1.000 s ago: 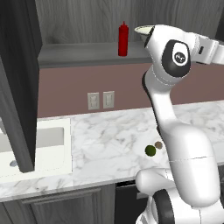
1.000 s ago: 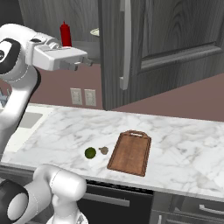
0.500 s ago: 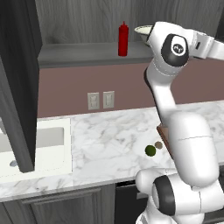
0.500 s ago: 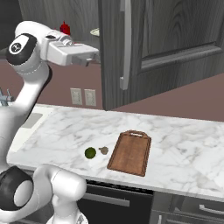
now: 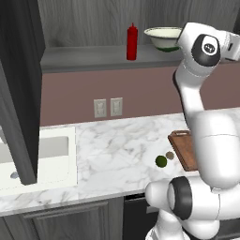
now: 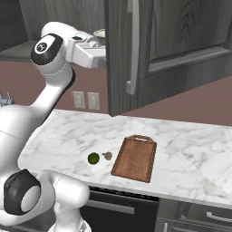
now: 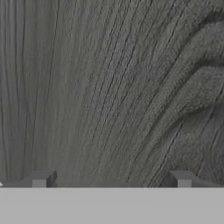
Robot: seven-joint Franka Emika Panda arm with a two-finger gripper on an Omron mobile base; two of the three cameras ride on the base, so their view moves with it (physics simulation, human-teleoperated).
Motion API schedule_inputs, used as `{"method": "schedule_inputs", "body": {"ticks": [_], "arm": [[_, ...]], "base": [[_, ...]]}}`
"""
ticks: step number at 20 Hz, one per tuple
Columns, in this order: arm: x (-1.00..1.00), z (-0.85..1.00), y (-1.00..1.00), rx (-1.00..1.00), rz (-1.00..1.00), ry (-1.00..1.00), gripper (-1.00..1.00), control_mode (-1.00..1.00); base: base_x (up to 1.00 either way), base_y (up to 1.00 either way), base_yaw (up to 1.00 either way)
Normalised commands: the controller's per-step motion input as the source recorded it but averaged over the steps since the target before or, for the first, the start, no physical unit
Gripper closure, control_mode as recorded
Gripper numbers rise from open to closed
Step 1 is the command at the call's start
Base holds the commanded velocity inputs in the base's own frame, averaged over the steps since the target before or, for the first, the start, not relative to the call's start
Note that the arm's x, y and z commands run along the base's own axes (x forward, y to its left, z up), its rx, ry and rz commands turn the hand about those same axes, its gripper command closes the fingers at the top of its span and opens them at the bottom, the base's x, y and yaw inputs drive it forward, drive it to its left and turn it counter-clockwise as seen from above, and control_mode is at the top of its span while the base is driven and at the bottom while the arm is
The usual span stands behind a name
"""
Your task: Open the cabinet. Place the bowl and condiment on the counter. Then place the lime and garlic on the cutting board.
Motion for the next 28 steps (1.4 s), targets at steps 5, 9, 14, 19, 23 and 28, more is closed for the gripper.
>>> {"method": "schedule_inputs", "body": {"ticks": [5,9,14,19,23,28], "arm": [[0.00,0.00,-0.44,-0.02,-0.09,0.00,-1.00,-1.00],[-0.02,0.00,-0.59,-0.05,-0.11,0.00,-1.00,-1.00],[-0.11,0.00,-0.74,-0.06,-0.13,0.02,-1.00,-1.00],[-0.10,0.00,-0.63,-0.05,-0.11,0.01,-1.00,-1.00],[-0.20,0.00,-0.53,-0.04,-0.07,0.01,-1.00,-1.00],[-0.15,0.00,-0.27,0.00,0.00,0.00,-1.00,-1.00]], "base": [[0.00,0.00,0.00],[0.00,0.00,0.00],[0.00,0.00,0.00],[0.00,0.00,0.00],[0.00,0.00,0.00],[0.00,0.00,0.00]]}}
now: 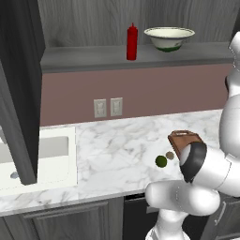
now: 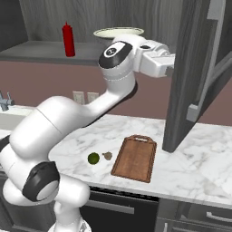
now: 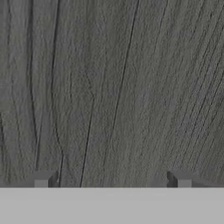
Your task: Open the cabinet. Place the bowl and condiment on the counter. Then place the lime and garlic on the cutting board.
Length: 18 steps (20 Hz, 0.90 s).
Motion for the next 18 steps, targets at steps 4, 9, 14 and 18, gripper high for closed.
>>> {"method": "schedule_inputs", "body": {"ticks": [4,9,14,18], "arm": [[-0.02,0.00,-0.04,0.00,0.06,0.00,-1.00,-1.00],[0.00,0.00,0.00,0.00,0.15,0.00,-1.00,-1.00],[0.00,-0.03,0.00,0.00,0.24,0.01,-1.00,-1.00],[-0.01,-0.01,0.52,-0.04,0.14,0.01,-1.00,-1.00]], "base": [[0.00,0.00,0.00],[0.00,0.00,0.00],[0.00,0.00,0.00],[0.00,0.00,0.00]]}}
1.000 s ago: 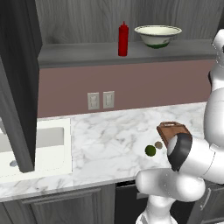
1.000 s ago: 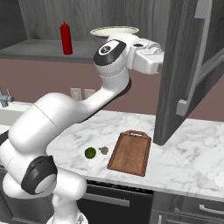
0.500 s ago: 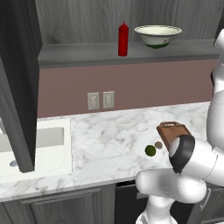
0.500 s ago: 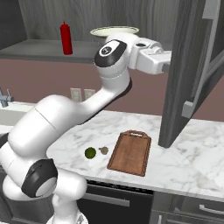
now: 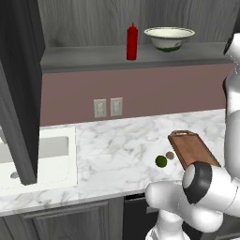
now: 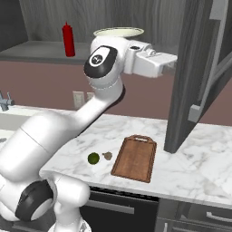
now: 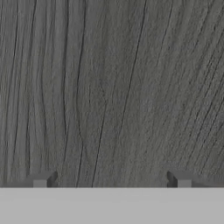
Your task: Open the cabinet. Place the bowl and condiment on the counter. Then place the lime and garlic on the cutting board.
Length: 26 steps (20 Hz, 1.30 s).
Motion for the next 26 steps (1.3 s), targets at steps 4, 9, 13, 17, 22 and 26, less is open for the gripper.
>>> {"method": "schedule_inputs", "body": {"ticks": [4,9,13,17,22,26], "arm": [[0.00,0.00,0.84,-0.10,0.11,0.04,-1.00,-1.00],[0.00,0.00,1.00,-0.13,0.10,0.11,-1.00,-1.00],[0.00,0.00,0.86,-0.08,0.18,0.09,-1.00,-1.00],[0.00,0.00,0.58,0.00,0.18,0.05,-1.00,-1.00],[0.00,0.14,0.26,0.03,0.18,0.05,-1.00,-1.00],[0.00,0.29,0.05,0.12,0.17,0.10,-1.00,-1.00]], "base": [[0.00,0.00,0.00],[0.00,0.00,0.00],[0.00,0.00,0.00],[0.00,0.00,0.00],[0.00,0.00,0.00],[0.00,0.00,0.00]]}}
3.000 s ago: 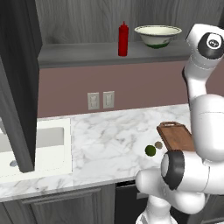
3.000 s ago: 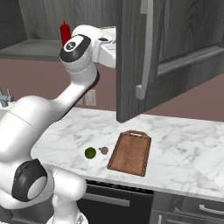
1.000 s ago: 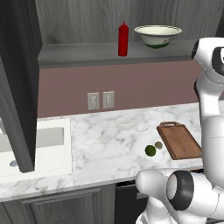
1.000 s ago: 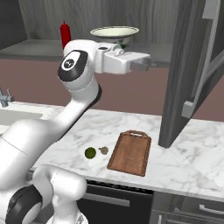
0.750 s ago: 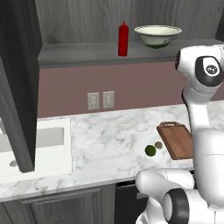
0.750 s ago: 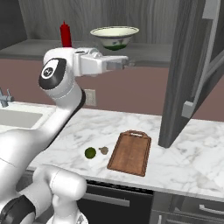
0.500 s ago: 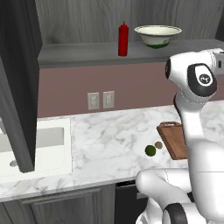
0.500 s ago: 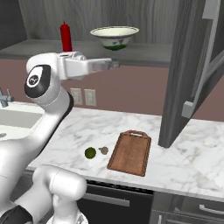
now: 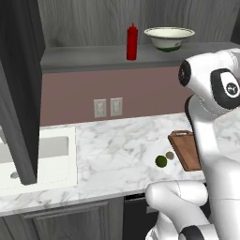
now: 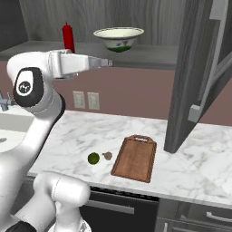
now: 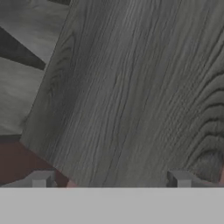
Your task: Open the cabinet. Place the bowl and condiment on the counter. Then place the lime and garlic on the cutting board.
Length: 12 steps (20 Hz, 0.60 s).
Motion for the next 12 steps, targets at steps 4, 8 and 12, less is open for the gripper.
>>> {"method": "schedule_inputs", "body": {"ticks": [4,8,12], "arm": [[0.00,0.16,0.11,0.10,0.17,0.14,-1.00,-1.00],[0.00,0.01,0.14,0.08,0.17,0.14,-1.00,-1.00],[0.00,0.00,0.12,0.08,0.16,0.08,-1.00,-1.00]], "base": [[0.00,0.00,0.00],[0.00,0.00,0.00],[0.00,0.00,0.00]]}}
